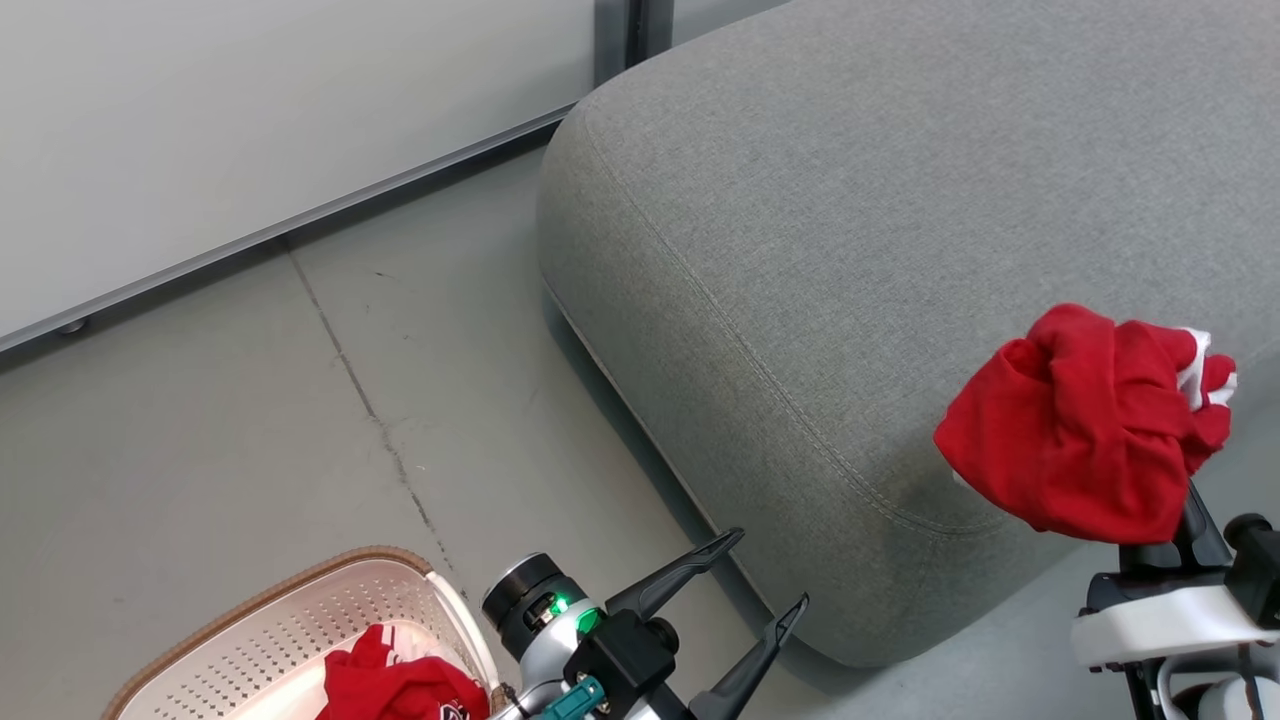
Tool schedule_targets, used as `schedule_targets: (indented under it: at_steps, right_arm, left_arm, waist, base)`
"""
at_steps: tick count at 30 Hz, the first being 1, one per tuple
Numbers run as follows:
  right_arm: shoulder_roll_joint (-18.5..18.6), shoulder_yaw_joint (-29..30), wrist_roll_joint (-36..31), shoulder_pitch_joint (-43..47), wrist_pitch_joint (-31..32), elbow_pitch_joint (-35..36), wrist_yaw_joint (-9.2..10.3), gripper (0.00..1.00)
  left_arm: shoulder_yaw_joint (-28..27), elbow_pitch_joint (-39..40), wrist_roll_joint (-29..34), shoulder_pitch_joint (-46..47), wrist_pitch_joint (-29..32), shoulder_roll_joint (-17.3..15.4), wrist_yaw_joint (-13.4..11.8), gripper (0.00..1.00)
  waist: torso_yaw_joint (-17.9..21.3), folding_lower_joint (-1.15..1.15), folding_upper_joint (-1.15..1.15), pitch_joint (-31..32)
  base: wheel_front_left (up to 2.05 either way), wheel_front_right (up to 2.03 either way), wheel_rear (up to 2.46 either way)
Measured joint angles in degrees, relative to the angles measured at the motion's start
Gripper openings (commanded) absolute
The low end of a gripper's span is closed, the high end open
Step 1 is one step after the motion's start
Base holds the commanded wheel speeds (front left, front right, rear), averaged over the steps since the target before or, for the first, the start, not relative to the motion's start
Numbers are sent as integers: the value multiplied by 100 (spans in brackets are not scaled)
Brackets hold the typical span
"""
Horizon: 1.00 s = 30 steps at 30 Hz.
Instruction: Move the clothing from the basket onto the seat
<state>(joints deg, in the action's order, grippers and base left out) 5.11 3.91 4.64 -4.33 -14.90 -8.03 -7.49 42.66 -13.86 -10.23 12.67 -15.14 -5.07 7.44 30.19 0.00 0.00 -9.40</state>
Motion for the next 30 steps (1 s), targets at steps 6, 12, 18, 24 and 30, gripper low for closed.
schedule_targets:
  at_steps: [6, 12, 18, 24, 30]
  right_arm:
    - [-97, 159, -9, 107, 0, 71, 0, 0]
    - [-136, 236, -16, 110, 0, 110, 0, 0]
    - [-165, 299, 34, 41, 0, 107, 0, 0]
    - [-47, 283, 46, -311, 0, 182, 0, 0]
    - [236, 178, 86, -1109, 0, 365, -1, 0]
  left_arm:
    - [158, -66, -97, 167, 0, -38, 0, 100]
    - [194, -78, -138, 203, 0, -37, 0, 100]
    - [54, -42, -176, 203, 0, -30, 0, 100]
    - [-76, 32, -78, 203, 0, -23, 0, 100]
    - [-145, 112, 62, 330, 0, -166, 0, 100]
  waist:
    - [44, 0, 0, -38]
    - [48, 0, 0, -49]
    - [31, 0, 0, -73]
    - [13, 0, 0, -181]
    - [16, 0, 0, -493]
  base:
    - [0, 0, 0]
    - [0, 0, 0]
    - [0, 0, 0]
    - [0, 0, 0]
    - [0, 0, 0]
